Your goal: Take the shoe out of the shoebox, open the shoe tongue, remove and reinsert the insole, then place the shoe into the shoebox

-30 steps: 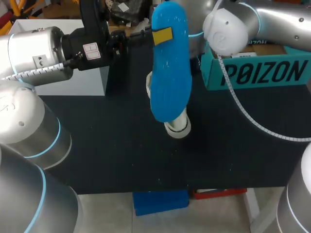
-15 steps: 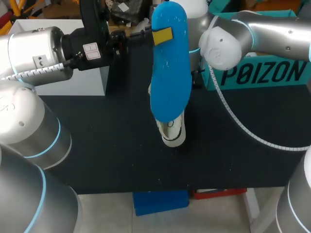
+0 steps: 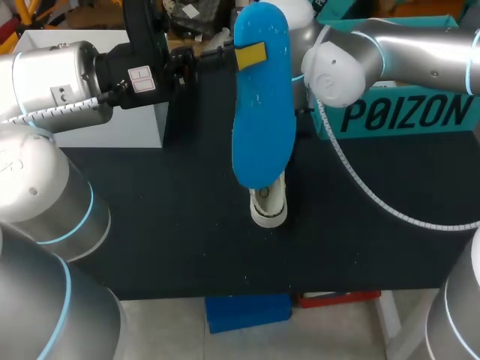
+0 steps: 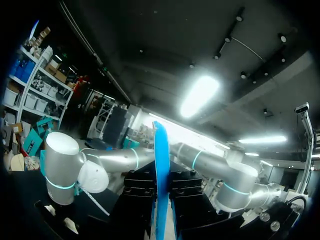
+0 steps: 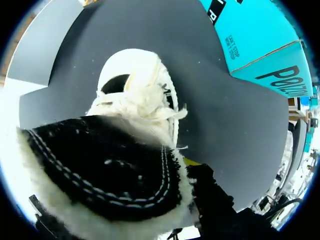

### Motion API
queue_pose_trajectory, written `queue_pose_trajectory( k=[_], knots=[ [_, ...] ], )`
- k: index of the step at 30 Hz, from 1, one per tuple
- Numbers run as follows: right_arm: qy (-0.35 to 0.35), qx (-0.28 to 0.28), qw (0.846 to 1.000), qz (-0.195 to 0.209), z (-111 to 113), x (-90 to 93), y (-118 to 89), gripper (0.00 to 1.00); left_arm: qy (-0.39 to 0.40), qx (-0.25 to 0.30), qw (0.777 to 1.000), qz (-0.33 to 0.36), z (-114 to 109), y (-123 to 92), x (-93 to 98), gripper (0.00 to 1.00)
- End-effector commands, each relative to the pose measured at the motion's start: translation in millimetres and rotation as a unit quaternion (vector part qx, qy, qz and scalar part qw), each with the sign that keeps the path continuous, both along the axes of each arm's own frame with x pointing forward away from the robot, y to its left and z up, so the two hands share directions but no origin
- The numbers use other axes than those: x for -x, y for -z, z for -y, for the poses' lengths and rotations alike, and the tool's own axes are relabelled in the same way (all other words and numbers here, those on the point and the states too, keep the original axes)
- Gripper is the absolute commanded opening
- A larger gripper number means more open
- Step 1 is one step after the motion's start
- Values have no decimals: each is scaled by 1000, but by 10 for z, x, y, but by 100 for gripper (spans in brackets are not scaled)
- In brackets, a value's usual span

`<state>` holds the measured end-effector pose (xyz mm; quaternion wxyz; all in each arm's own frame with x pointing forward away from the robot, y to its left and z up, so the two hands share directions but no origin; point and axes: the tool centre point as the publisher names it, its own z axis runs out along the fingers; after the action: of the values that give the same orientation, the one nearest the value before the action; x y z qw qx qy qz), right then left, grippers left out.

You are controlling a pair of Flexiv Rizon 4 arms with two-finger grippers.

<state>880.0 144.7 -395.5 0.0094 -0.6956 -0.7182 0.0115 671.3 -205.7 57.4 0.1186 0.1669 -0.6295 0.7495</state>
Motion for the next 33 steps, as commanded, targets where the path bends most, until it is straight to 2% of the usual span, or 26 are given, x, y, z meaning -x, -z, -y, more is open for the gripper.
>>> queue_pose_trajectory(
  k=[1,4,6,7,8,21,24,27,33],
  knots=[
    [0,-79,996,27,205,126,-252,100,-1,0,1000,0,2,2,5,0],
    [-11,-153,987,49,226,125,-439,100,-1,0,1000,0,2,2,5,0],
    [-48,-229,971,50,199,110,-549,100,-1,0,1000,0,2,2,5,0],
    [-69,-247,965,55,163,107,-615,100,-1,0,1000,0,2,2,5,0],
    [-73,-236,967,68,154,113,-690,100,-1,0,1000,0,2,2,5,0],
    [-73,-236,967,68,154,113,-690,100,-1,0,1000,0,2,2,5,0],
    [-52,-275,956,91,266,245,-790,100,-1,0,1000,0,2,2,5,0],
    [-44,-310,945,99,307,300,-913,100,-1,0,1000,0,2,2,5,0],
    [-37,-343,933,105,323,339,-1096,100,-1,0,1000,0,2,2,5,0]
  ],
)
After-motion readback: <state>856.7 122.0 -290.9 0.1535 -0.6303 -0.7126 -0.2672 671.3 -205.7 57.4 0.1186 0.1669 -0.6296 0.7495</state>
